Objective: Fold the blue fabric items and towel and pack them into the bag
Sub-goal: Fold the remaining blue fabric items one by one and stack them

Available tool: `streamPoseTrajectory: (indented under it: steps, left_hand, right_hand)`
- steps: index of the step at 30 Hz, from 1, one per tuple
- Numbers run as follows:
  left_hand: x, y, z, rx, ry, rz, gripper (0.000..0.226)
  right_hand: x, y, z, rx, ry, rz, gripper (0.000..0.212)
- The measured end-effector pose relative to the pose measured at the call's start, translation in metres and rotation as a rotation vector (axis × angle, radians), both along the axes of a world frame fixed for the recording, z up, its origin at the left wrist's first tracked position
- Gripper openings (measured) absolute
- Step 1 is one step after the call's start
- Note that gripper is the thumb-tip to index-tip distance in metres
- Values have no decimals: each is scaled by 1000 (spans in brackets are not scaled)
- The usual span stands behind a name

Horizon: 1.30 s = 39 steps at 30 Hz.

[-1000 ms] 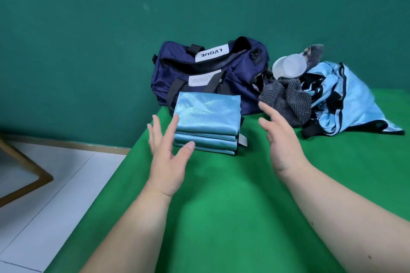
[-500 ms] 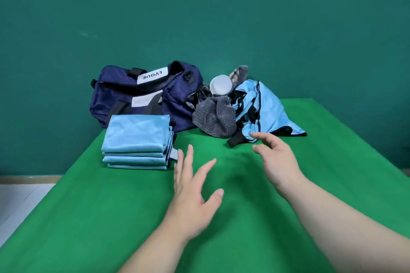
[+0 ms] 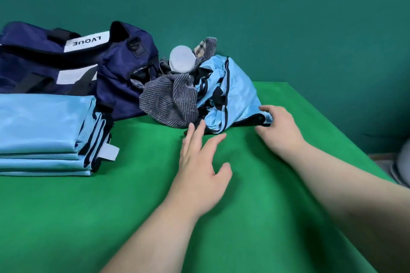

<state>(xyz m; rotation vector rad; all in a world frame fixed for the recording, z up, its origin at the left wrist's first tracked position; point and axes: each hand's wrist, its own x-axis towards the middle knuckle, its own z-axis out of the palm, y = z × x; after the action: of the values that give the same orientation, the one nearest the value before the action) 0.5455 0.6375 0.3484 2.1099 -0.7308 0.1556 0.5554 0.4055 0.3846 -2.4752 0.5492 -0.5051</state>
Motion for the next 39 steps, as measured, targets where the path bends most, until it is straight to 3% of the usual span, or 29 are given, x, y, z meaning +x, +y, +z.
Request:
streamPoseTrajectory:
  steps: [7, 13, 17, 21, 29, 34, 36, 39]
  left_hand:
    - [-4, 1, 3, 104, -32, -24, 63]
    - [-9, 4, 0, 37, -46, -46, 55]
    - [-24, 11, 3, 22, -72, -73, 55]
    - [-52, 26, 5, 44, -82, -103, 67]
    - [-129, 69, 9, 149, -121, -207, 69]
    - [-178, 101, -1, 287, -306, -266, 73]
    - [-196, 111, -5, 367, -383, -266, 73]
    - [-219, 122, -9, 444, -415, -218, 73]
  right_hand:
    - [29, -6, -5, -509, -14, -28, 23]
    - [-4, -7, 26, -288, -150, -32, 10]
    - [-55, -1, 42, -302, -142, 48, 4]
    - [-113, 18, 49, -300, -130, 97, 10]
    - [-225, 88, 16, -239, -72, 262, 9]
    - [-281, 131, -10, -177, -52, 371, 5]
    - [-300, 137, -16, -180, -67, 376, 10]
    - [-331, 135, -23, -235, -60, 315, 40]
